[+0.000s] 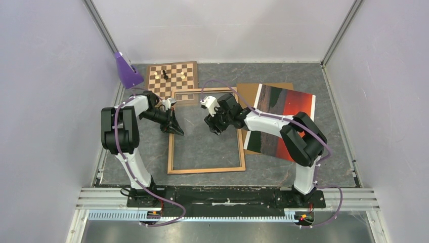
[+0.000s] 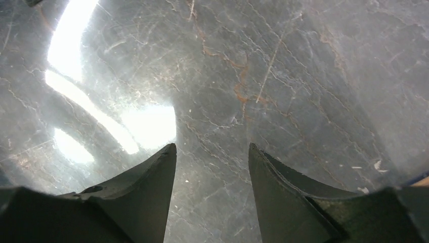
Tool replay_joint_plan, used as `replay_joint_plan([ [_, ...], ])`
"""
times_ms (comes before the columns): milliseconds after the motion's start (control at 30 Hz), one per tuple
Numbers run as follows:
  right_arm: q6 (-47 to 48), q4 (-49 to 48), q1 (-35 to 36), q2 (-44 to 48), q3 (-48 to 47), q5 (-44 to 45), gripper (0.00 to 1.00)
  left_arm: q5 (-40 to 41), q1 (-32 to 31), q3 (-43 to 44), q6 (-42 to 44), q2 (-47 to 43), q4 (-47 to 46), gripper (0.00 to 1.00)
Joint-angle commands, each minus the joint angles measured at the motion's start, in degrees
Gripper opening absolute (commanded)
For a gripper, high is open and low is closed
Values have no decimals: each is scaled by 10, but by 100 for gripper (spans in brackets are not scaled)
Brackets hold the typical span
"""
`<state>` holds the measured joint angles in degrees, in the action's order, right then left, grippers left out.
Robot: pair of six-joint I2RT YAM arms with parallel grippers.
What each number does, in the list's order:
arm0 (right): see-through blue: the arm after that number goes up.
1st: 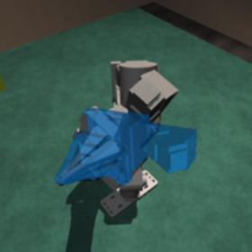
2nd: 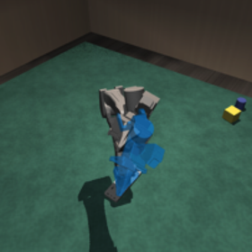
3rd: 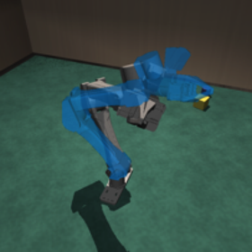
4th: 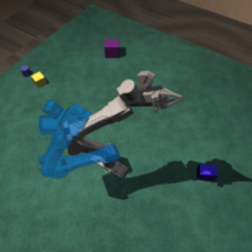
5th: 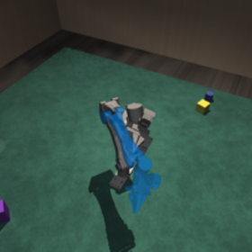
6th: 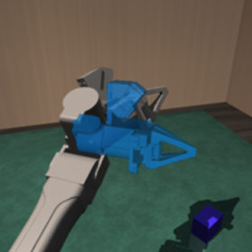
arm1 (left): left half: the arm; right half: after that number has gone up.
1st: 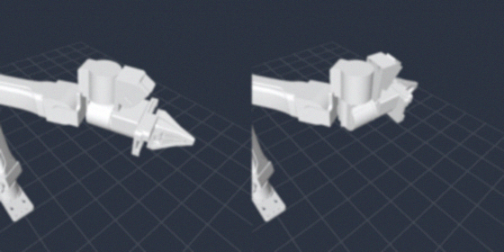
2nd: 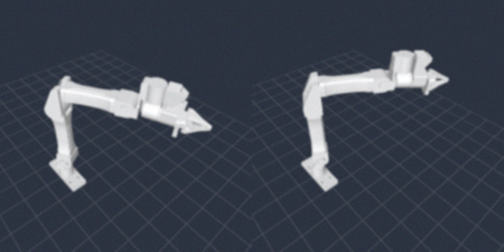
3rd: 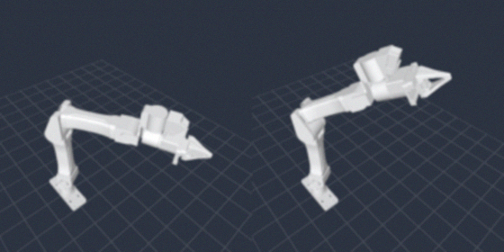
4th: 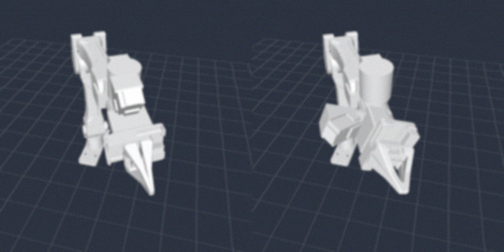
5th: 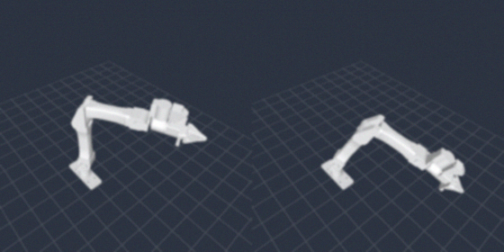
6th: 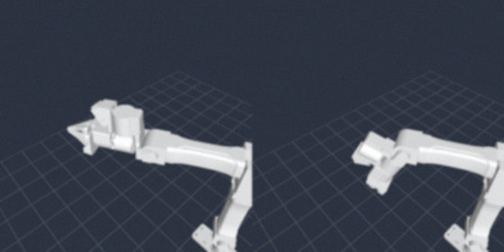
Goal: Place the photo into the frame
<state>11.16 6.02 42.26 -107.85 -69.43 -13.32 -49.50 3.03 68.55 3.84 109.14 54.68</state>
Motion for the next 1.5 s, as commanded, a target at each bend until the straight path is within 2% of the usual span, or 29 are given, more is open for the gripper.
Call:
replay_joint_plan([
  [0, 8, -3, 6, -8, -30, -8, 58, 10, -4, -4, -5, 7, -2, 2],
  [1467, 4, 21, 40, -78, -96, -27, 57, 13, -3, -11, -4, 12, -6, 2],
])
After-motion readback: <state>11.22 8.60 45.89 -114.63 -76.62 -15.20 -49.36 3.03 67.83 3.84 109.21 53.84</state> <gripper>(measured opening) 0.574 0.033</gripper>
